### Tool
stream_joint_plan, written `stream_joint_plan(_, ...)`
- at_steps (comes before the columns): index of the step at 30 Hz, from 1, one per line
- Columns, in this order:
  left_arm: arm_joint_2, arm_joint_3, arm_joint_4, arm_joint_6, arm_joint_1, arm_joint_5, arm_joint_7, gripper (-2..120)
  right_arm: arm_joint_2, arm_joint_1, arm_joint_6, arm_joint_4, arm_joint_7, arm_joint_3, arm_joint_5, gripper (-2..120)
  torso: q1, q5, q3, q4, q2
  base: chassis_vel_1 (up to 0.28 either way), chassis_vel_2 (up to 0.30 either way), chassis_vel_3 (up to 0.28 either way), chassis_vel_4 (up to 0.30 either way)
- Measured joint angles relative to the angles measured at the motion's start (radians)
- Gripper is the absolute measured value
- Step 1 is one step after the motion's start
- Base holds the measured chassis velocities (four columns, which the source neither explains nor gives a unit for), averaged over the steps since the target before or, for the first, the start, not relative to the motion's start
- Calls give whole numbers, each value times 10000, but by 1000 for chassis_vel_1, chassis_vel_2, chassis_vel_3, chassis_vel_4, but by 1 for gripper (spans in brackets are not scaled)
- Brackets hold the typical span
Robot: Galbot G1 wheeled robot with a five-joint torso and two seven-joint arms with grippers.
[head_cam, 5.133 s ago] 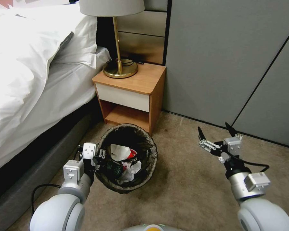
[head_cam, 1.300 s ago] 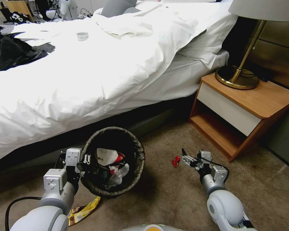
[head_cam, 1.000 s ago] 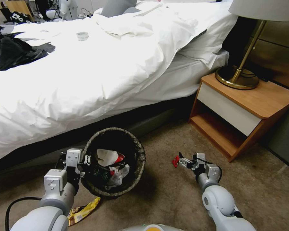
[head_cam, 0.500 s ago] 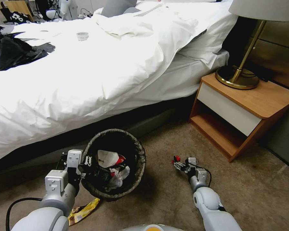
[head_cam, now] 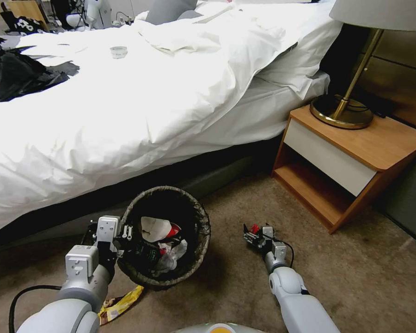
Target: Pick up the trash bin, then pick up the garbage from the floor and place it into the trash bin.
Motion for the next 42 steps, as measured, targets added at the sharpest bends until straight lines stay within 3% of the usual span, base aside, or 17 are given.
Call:
stream_joint_plan(13,-10,-4,0,-2,-12,50,17,5,158,694,175,-1550,4,-42,-26,100,0,0,0,0,0,0,0,0,0)
stream_joint_plan(28,-25,23,0,-24,52,138,42,5,269,757,268,-1609,-58,-30,-154,100,-1,1,0,0,0,0,0,0,0)
stream_joint_plan(34,-16,19,0,-35,80,144,52,5,285,714,264,-1591,-67,-10,-169,86,0,0,0,0,0,0,0,0,0)
stream_joint_plan(38,-2,3,0,-48,104,159,57,5,278,648,243,-1496,-93,0,-177,67,0,-1,0,0,0,0,0,0,0)
stream_joint_plan(42,15,2,0,-53,106,159,58,5,285,632,231,-1493,-98,11,-177,57,0,-1,0,0,0,0,0,0,0)
